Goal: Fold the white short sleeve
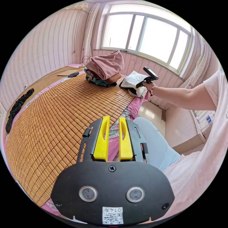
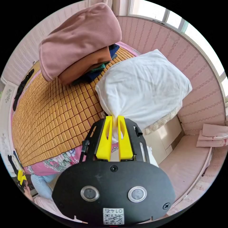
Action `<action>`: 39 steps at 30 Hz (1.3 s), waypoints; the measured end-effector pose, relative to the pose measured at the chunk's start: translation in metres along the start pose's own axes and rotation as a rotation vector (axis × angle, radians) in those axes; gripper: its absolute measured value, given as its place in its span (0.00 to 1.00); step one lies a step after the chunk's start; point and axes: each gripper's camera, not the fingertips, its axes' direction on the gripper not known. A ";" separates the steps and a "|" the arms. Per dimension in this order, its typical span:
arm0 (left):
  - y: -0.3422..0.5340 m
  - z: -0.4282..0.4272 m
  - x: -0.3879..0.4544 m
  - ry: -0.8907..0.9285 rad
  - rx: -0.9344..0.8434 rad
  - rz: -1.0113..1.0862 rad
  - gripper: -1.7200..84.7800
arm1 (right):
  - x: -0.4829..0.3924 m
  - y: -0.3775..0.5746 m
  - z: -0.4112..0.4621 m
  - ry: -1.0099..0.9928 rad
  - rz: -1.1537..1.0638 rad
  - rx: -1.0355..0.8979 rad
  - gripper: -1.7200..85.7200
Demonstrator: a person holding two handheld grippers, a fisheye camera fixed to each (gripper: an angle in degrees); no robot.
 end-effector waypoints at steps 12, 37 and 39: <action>0.002 -0.038 -0.018 -0.124 0.128 -0.059 0.13 | -0.114 0.014 -0.139 -0.791 -0.597 0.246 0.04; 0.099 -0.026 -0.143 -0.165 -0.096 -0.470 0.13 | -0.239 0.073 0.014 -0.722 -0.663 -0.272 0.06; 0.086 -0.018 -0.160 -0.240 -0.098 -0.486 0.13 | -0.258 0.062 0.006 -0.730 -0.706 -0.232 0.07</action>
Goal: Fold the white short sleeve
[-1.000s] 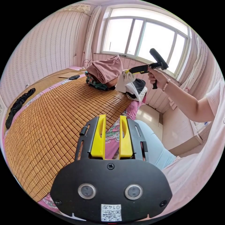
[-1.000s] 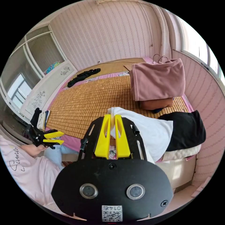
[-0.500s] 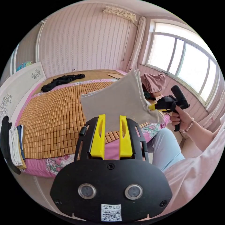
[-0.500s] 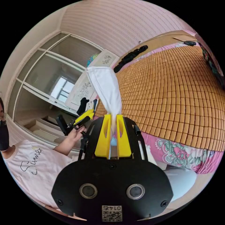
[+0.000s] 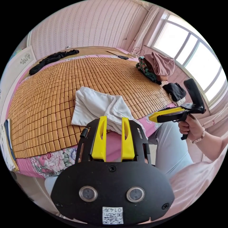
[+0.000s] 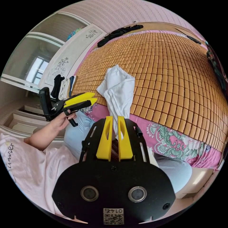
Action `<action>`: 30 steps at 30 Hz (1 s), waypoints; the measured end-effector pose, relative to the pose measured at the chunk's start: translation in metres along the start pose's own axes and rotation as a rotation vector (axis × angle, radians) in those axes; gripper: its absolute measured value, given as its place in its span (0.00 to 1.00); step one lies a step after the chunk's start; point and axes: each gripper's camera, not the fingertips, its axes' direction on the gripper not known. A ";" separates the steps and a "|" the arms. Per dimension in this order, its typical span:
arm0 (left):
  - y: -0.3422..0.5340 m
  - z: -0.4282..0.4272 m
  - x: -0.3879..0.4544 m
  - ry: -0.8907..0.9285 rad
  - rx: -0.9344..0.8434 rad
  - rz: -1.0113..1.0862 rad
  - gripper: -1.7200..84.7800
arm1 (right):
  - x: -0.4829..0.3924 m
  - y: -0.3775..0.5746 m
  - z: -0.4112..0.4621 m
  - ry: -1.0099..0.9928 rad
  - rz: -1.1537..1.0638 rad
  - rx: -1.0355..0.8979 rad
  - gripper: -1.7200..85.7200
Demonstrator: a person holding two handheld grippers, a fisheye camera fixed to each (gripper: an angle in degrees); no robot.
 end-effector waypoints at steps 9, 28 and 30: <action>-0.032 0.041 -0.002 -0.093 -0.189 0.083 0.03 | -0.020 -0.076 0.026 0.050 -0.059 -0.057 0.11; 0.026 -0.041 -0.046 -0.060 -0.103 -0.015 0.01 | -0.027 -0.133 0.046 0.253 0.086 -0.086 0.02; 0.037 -0.062 -0.060 -0.023 -0.066 -0.069 0.01 | -0.025 -0.120 0.031 0.260 0.093 -0.062 0.01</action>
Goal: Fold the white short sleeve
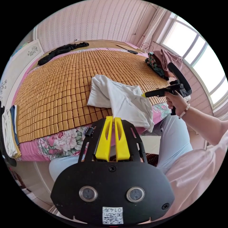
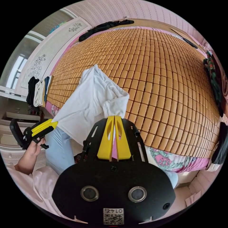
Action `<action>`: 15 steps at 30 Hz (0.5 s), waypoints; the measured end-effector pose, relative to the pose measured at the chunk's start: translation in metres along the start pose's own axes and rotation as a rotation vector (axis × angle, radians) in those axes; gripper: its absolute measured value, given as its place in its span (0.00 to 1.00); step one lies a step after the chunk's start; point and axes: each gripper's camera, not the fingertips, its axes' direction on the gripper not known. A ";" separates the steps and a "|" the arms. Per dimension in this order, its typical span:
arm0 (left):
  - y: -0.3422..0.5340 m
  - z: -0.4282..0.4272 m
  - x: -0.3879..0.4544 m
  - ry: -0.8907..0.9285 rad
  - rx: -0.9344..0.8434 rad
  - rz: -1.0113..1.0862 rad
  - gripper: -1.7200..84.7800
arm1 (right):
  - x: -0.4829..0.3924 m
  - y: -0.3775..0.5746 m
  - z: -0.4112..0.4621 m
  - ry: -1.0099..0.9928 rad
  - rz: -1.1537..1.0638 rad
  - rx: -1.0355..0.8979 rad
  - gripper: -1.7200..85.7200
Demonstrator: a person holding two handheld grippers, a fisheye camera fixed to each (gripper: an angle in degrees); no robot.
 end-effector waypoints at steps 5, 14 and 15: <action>0.030 -0.039 -0.025 0.034 0.022 -0.092 0.01 | 0.027 0.046 -0.015 -0.050 0.101 0.005 0.03; 0.059 -0.070 -0.039 0.020 0.011 -0.149 0.01 | -0.040 -0.001 -0.012 0.029 -0.078 0.061 0.17; 0.061 -0.073 -0.040 0.023 0.017 -0.160 0.01 | -0.053 -0.013 -0.001 0.076 -0.125 0.007 0.17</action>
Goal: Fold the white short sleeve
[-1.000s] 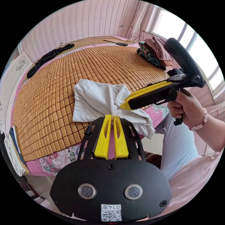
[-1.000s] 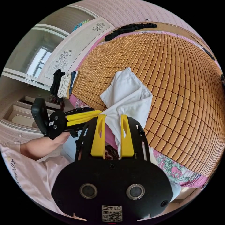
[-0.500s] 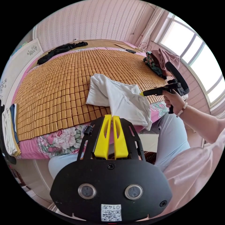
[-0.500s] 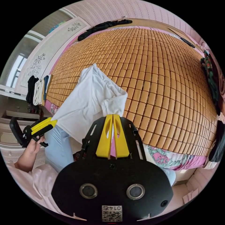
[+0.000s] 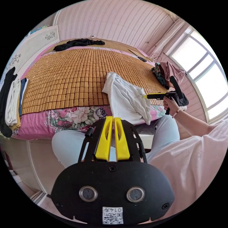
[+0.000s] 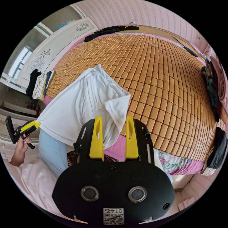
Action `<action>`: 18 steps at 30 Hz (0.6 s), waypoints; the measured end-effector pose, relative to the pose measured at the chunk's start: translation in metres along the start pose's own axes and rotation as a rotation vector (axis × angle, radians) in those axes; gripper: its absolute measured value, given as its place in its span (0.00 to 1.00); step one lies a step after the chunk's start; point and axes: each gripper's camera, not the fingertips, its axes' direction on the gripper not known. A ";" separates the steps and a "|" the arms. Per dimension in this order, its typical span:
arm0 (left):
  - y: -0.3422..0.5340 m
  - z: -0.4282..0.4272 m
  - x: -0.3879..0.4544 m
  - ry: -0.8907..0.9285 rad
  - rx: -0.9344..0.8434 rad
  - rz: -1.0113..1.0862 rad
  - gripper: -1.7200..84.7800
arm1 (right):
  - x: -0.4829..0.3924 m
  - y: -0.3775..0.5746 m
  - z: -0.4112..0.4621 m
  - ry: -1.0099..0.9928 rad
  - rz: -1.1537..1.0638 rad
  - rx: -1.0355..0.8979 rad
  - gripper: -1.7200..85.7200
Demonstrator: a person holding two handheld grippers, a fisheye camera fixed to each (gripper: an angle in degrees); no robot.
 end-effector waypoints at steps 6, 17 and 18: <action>0.000 -0.013 0.001 -0.006 0.021 0.010 0.01 | -0.025 -0.019 0.005 0.223 -0.024 -0.106 0.06; -0.001 -0.036 0.001 -0.006 0.059 0.033 0.01 | -0.033 0.040 -0.029 0.356 -0.096 -0.017 0.03; 0.001 -0.040 -0.002 -0.008 0.064 0.027 0.01 | -0.017 0.049 -0.035 0.273 -0.036 -0.004 0.02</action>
